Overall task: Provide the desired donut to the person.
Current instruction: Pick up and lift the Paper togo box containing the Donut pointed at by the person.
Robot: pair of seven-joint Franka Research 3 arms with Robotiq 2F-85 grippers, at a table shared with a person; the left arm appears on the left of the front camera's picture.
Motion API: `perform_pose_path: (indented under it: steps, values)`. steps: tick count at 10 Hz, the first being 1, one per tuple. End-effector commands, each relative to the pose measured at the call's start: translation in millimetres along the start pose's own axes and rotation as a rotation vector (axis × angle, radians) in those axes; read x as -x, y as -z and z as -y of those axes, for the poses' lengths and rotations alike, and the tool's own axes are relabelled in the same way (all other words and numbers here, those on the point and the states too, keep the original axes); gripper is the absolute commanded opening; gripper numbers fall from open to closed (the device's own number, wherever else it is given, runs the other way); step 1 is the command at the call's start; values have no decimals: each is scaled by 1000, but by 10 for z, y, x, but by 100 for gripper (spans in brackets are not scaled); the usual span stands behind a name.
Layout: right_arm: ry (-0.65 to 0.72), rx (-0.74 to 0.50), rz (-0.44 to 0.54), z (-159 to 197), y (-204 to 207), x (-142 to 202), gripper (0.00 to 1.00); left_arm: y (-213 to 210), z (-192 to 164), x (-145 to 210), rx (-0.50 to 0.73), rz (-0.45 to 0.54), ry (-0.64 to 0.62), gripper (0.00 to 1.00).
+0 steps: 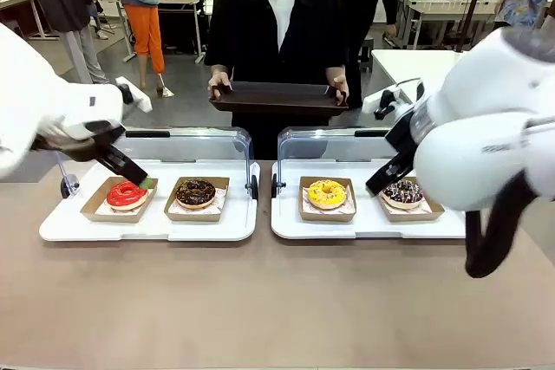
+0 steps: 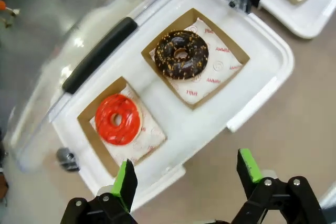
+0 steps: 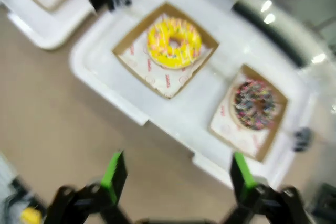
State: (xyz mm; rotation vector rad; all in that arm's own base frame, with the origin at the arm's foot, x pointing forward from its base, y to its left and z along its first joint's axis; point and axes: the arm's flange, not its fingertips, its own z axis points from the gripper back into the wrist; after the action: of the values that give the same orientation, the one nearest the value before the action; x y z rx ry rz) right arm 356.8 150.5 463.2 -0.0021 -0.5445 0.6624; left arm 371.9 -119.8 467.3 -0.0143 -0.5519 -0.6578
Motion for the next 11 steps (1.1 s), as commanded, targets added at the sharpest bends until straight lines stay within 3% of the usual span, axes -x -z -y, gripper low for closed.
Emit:
perform_pose_path:
  steps: [1, 3, 5, 6, 10, 11]
  values:
    - [-6, 41, -10, -171, -655, 524, 100, -505, -28, 421, 60, -17, 33, 100]
    - [-8, 80, 9, -234, -1124, 639, 100, -865, -83, 507, 58, 27, 32, 100]
    - [43, 133, 34, -168, -1242, 668, 100, -1003, -23, 519, -20, 92, 40, 100]
    - [-8, 50, 28, -104, -1321, 300, 100, -986, -158, 285, 41, 19, 26, 100]
    - [-8, 50, 28, -104, -1321, 300, 100, -1043, -150, 290, 31, 28, 29, 100]
    - [-4, 58, 16, -110, -1365, 338, 100, -1067, -342, 276, 173, 116, 67, 100]
